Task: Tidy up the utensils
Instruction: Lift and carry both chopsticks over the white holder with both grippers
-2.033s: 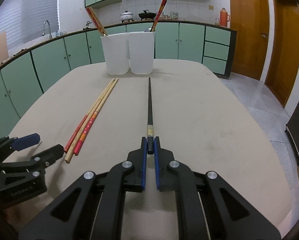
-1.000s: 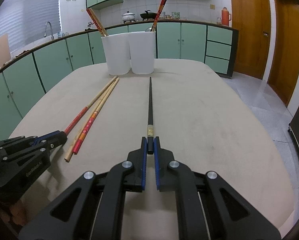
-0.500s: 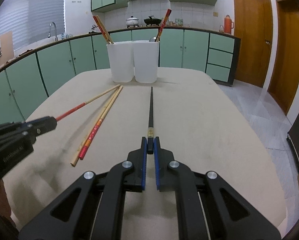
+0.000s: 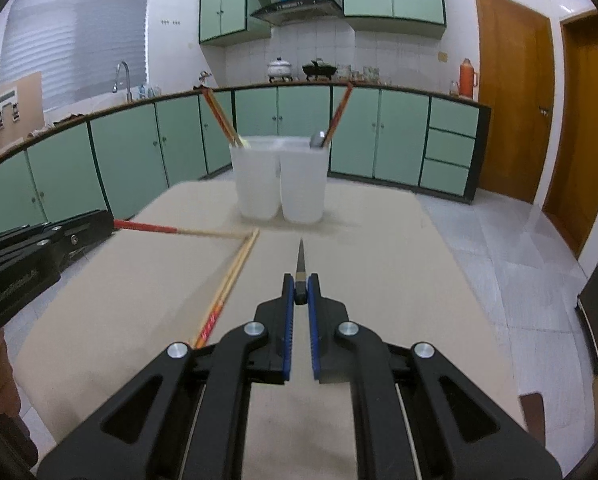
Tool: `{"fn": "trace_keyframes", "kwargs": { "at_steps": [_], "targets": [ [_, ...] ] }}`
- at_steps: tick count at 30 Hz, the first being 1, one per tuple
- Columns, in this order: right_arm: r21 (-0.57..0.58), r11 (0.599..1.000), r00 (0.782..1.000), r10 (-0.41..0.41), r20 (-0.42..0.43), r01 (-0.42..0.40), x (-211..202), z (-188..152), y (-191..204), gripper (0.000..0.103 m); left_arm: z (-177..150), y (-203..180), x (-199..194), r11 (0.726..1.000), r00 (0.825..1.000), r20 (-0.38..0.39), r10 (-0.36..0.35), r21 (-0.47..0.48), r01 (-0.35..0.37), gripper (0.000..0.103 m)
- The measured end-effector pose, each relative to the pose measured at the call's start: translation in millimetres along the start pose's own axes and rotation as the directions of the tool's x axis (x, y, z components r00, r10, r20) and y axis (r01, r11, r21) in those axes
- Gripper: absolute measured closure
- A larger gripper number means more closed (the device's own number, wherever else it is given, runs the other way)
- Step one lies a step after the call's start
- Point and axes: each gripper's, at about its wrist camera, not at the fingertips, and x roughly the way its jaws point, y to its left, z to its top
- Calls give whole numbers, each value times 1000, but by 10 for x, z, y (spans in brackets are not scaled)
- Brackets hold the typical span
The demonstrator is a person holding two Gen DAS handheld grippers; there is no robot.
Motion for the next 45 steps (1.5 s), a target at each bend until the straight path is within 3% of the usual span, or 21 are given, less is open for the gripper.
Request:
{"fn": "trace_keyframes", "kwargs": {
  "at_steps": [9, 20, 26, 35, 45],
  "targets": [
    [0, 998, 997, 62, 45, -62, -102, 555, -74, 97, 420, 15, -96, 1000, 997, 80, -6, 16, 5, 98],
    [14, 984, 984, 175, -19, -175, 27, 1170, -156, 97, 720, 85, -45, 999, 995, 88, -45, 23, 43, 98],
    [-44, 982, 983, 183, -13, -183, 9, 1396, -106, 97, 800, 91, -56, 998, 993, 103, -56, 39, 53, 98],
    [-36, 975, 975, 220, 5, -220, -12, 1721, -198, 97, 1046, 91, -119, 996, 986, 147, -85, 54, 78, 98],
    [-69, 978, 973, 204, 107, -198, -22, 2392, -285, 97, 1629, 3, -118, 990, 959, 255, -122, 93, 101, 98]
  ]
}}
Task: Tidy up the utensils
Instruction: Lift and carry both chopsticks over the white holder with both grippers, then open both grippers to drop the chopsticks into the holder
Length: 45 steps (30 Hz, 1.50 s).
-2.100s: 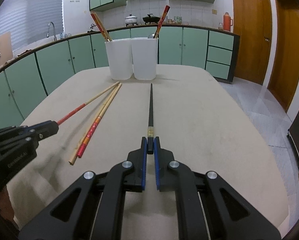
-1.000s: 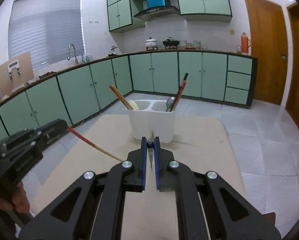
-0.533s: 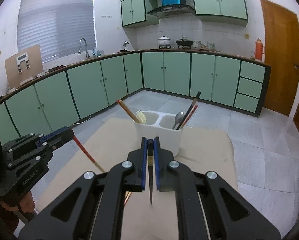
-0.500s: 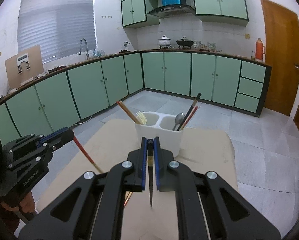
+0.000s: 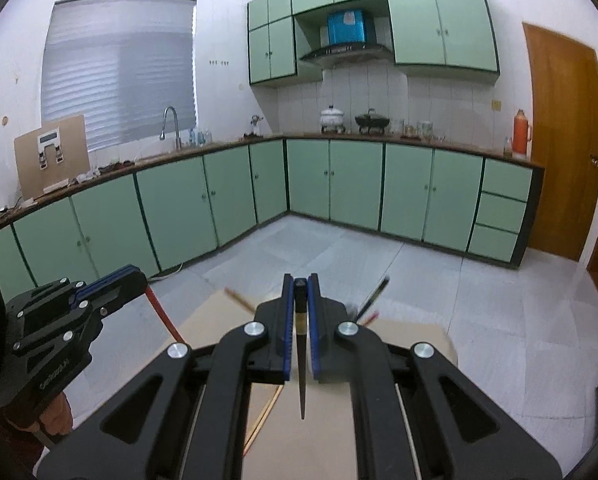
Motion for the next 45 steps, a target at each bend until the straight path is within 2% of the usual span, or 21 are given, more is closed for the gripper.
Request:
{"fn": "trace_keyframes", "kwargs": {
  "at_steps": [9, 14, 21, 27, 30, 33, 34, 37, 40, 42, 44, 45],
  "targets": [
    [8, 1000, 996, -23, 84, 22, 324, 572, -233, 97, 563, 26, 454, 1000, 993, 117, 8, 18, -10, 98],
    [24, 999, 993, -28, 111, 26, 636, 677, -378, 97, 695, 126, 823, 999, 989, 143, 30, 8, -32, 98],
    [64, 998, 996, -32, 80, 27, 1112, 547, -535, 97, 505, 267, 1316, 998, 995, 88, 52, -25, -50, 98],
    [68, 997, 999, -41, 20, 40, 1457, 323, -578, 97, 295, 368, 1653, 997, 998, 24, 58, -43, -57, 98],
    [71, 997, 999, -34, -19, 35, 1565, 204, -580, 97, 194, 382, 1777, 998, 998, -33, 54, -36, -55, 98],
    [72, 996, 998, -44, -41, 47, 1582, 112, -587, 89, 125, 373, 1831, 998, 995, -81, 63, -24, -65, 97],
    [73, 996, 998, -46, -39, 49, 1563, 88, -582, 89, 109, 382, 1814, 997, 994, -89, 66, -27, -69, 96],
    [80, 995, 998, -66, -18, 68, 1440, 60, -609, 86, 114, 391, 1704, 997, 993, -91, 72, -30, -75, 83],
    [81, 991, 994, -109, 12, 108, 1219, 17, -644, 75, 142, 383, 1519, 996, 994, -73, 81, -28, -83, 75],
    [93, 989, 992, -120, 28, 117, 1095, -8, -666, 62, 154, 369, 1384, 996, 994, -62, 84, -30, -86, 71],
    [96, 989, 992, -119, 43, 115, 918, -88, -667, 61, 129, 328, 1175, 996, 996, -41, 84, -28, -85, 60],
    [93, 988, 991, -126, 48, 121, 834, -138, -659, 57, 114, 313, 1110, 996, 996, -35, 85, -24, -85, 58]
  ]
}}
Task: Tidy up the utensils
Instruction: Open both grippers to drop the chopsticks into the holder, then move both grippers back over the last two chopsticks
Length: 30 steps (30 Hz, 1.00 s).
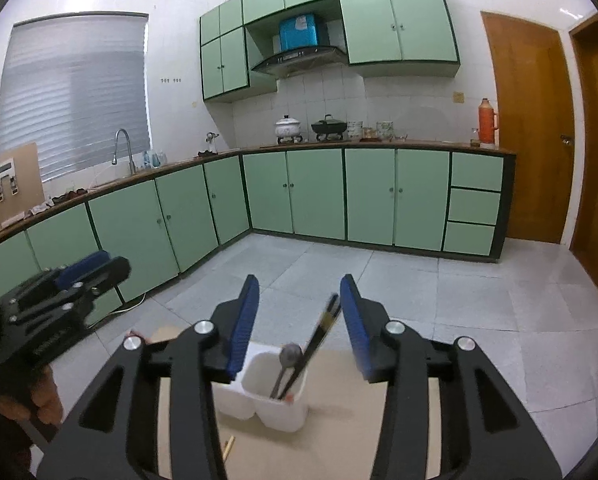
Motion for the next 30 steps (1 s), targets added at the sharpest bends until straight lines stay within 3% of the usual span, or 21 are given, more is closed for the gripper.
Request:
{"fn": "trace_keyframes", "kwargs": {
  "at_steps": [5, 9, 18, 30],
  "targets": [
    [1, 1000, 1000, -6, 12, 6, -397, -290, 0, 40, -205, -84, -425, 1000, 1000, 14, 7, 23, -7, 42],
    [9, 1000, 1000, -13, 1, 13, -659, -645, 66, 27, -491, -89, -705, 1000, 1000, -18, 3, -9, -3, 37],
    [3, 998, 995, -56, -79, 56, -983, -1507, 340, 22, -1265, 14, -955, 997, 988, -154, 26, -68, -37, 35],
    [28, 997, 983, -67, -173, 73, -992, -2375, 727, 16, -2071, 92, -1131, 996, 958, -271, 91, 21, -89, 35]
  ]
}}
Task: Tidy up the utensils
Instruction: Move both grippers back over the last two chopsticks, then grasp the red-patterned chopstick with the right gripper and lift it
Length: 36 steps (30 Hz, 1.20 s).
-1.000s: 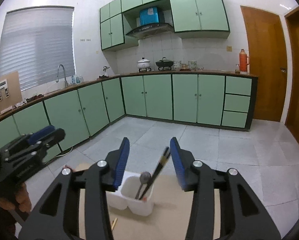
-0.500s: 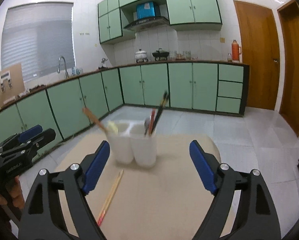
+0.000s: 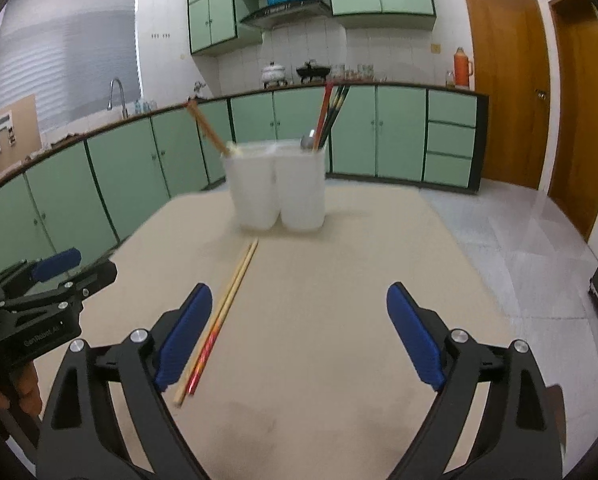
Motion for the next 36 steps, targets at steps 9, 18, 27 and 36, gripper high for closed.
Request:
{"fn": "trace_keyframes", "kwargs": {
  "at_steps": [9, 18, 27, 36],
  "targets": [
    [-52, 998, 993, 17, -116, -23, 158, -453, 328, 15, -366, 96, 11, 1000, 998, -69, 11, 4, -10, 34],
    [-113, 993, 984, 7, -176, -27, 288, -563, 532, 24, -463, 182, 28, 1000, 995, -100, 15, -12, -16, 34],
    [-143, 989, 976, 3, -219, -35, 364, -586, 579, 29, -488, 247, 49, 999, 995, -103, 18, -40, -22, 34],
    [-143, 988, 968, 25, -250, -63, 415, -576, 710, 35, -507, 304, 56, 998, 994, -103, 21, -59, -27, 33]
  ]
}}
